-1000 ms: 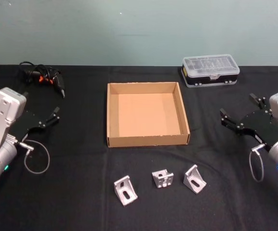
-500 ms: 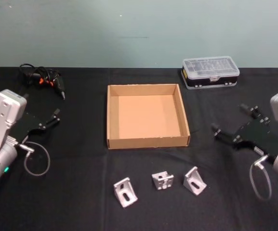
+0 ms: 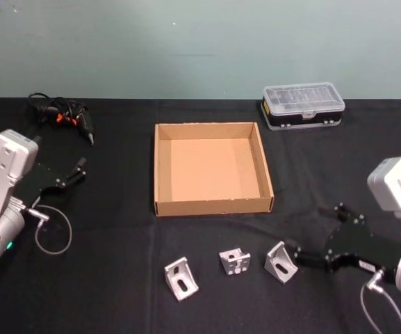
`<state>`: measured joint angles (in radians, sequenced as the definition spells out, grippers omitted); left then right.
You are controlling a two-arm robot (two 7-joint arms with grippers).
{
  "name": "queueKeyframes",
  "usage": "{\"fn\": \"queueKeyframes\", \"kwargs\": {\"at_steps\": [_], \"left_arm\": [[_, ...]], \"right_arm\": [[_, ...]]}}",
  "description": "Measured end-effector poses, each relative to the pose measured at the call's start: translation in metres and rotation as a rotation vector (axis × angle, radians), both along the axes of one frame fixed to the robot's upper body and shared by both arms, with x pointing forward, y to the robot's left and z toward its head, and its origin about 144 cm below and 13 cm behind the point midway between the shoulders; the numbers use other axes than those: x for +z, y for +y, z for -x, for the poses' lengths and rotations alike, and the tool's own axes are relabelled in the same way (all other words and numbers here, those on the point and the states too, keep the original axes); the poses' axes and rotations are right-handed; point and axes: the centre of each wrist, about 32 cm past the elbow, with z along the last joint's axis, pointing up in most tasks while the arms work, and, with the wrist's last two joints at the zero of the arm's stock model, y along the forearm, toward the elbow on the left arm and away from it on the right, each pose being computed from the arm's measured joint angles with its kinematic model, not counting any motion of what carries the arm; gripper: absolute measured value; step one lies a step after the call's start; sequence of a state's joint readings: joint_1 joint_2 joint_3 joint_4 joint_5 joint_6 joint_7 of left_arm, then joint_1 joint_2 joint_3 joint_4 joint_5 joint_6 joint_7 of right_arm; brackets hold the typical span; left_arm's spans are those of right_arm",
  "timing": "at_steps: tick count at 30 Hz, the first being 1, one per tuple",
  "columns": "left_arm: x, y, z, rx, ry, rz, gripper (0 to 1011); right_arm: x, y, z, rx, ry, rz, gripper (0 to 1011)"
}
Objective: Use one hand to pick up the angle iron from the table and place it into the box.
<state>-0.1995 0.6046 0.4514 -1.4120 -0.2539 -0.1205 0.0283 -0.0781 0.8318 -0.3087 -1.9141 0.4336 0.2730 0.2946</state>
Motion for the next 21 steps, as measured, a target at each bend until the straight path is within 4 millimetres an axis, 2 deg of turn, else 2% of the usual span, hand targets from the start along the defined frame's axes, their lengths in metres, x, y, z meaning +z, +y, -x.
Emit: {"fn": "queueKeyframes", "kwargs": {"at_steps": [10,21], "left_arm": [[0.000,0.000,0.000,0.000,0.000,0.000,1000],[0.000,0.000,0.000,0.000,0.000,0.000,1000]], "right_arm": [[-0.007,0.007,0.007,0.060,0.075,0.018,1003],[-0.022,0.014,0.001,0.063,0.102,0.017,1003]]}}
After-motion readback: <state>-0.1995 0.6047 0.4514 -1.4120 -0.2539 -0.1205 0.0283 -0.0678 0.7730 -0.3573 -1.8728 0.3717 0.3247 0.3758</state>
